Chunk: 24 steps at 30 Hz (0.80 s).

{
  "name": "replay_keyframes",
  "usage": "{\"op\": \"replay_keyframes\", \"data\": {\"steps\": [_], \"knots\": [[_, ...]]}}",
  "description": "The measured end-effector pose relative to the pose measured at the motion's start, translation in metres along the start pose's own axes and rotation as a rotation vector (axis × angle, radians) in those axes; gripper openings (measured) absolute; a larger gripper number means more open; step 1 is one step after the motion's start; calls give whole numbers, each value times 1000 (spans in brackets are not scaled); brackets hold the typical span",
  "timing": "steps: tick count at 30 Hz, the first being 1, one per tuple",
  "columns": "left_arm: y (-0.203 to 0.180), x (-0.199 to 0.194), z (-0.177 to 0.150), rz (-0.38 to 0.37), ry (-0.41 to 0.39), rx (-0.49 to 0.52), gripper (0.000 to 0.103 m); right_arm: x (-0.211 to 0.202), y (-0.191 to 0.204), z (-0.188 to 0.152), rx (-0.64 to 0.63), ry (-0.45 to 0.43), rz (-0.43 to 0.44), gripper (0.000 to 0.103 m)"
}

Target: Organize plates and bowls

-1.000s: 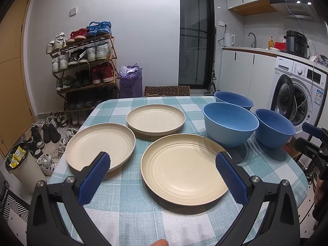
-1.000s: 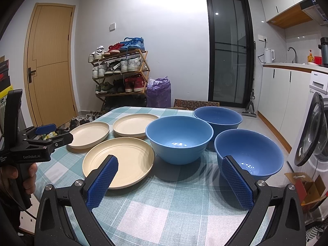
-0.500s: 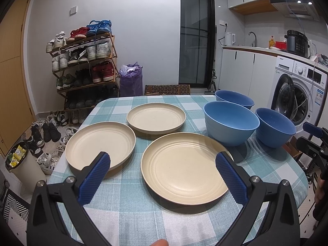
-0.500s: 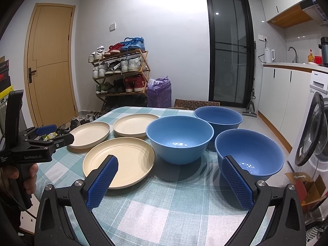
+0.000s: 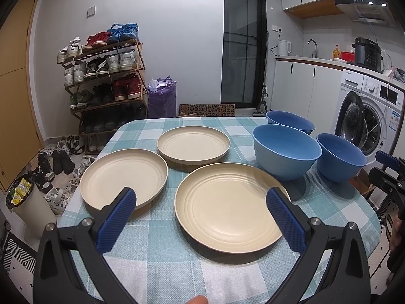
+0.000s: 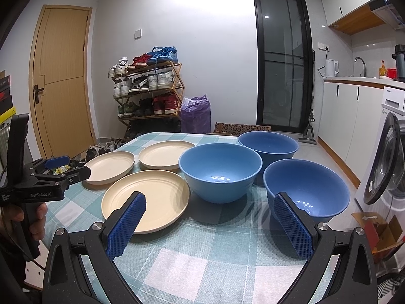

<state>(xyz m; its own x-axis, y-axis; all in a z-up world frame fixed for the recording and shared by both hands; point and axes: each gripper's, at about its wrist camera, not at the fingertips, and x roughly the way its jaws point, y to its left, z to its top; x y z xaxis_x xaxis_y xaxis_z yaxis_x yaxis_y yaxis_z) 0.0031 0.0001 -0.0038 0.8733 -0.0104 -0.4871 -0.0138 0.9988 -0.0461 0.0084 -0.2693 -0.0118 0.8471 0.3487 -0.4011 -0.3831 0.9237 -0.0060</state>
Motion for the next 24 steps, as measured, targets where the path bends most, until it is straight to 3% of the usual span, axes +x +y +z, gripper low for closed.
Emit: {"op": "replay_keyframes", "data": {"steps": [24], "knots": [[8, 11, -3, 10, 18, -12, 103, 10, -5, -2, 14, 21, 5, 103]]}}
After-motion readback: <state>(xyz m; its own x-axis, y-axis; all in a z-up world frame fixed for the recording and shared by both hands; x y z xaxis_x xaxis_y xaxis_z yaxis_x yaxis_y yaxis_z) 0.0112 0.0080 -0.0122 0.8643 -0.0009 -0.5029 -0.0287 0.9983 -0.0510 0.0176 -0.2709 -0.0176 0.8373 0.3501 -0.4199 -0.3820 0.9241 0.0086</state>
